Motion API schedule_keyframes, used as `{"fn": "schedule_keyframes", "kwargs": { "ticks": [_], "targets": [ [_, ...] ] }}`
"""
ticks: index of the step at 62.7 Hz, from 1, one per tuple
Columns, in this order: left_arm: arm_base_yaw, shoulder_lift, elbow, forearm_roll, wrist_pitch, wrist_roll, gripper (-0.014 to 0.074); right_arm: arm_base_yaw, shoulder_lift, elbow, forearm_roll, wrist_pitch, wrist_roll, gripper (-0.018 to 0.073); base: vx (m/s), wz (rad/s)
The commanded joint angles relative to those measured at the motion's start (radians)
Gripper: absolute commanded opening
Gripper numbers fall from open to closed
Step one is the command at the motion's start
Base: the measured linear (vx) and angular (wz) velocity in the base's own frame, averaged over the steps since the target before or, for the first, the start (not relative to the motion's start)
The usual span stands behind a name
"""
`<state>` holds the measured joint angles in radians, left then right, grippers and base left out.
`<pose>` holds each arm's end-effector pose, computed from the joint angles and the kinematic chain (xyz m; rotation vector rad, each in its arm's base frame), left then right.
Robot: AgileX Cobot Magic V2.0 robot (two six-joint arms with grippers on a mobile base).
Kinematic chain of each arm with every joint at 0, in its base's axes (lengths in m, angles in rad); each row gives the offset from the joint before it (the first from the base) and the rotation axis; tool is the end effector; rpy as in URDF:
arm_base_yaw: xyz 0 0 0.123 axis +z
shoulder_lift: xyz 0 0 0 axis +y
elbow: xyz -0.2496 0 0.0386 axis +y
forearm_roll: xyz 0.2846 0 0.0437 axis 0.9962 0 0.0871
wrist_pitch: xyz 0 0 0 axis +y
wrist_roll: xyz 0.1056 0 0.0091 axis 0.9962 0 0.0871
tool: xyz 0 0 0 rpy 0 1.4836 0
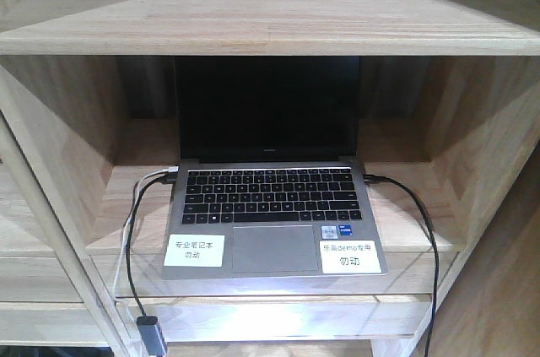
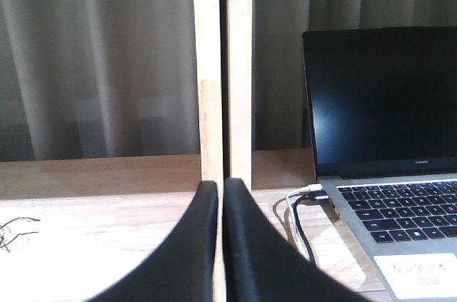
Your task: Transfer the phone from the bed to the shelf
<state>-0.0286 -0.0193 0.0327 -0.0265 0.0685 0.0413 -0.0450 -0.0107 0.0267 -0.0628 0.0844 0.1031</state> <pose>0.1408 -0.0042 0.1971 0.0354 1.5651 -0.0122 0.1411 -0.0069 0.1966 0.0718 1.5822 -0.0077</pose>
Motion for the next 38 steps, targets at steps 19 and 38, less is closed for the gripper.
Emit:
{"fn": "schedule_keyframes", "kwargs": {
  "ticks": [19,38],
  "targets": [
    [-0.005,-0.006,-0.025,-0.011,-0.075,-0.009,0.0001,-0.006,-0.014,0.011,-0.008,-0.071,-0.011,-0.0006,0.0,0.0],
    [-0.005,-0.006,-0.025,-0.011,-0.075,-0.009,0.0001,-0.006,-0.014,0.011,-0.008,-0.068,-0.011,-0.0006,0.0,0.0]
  ]
}}
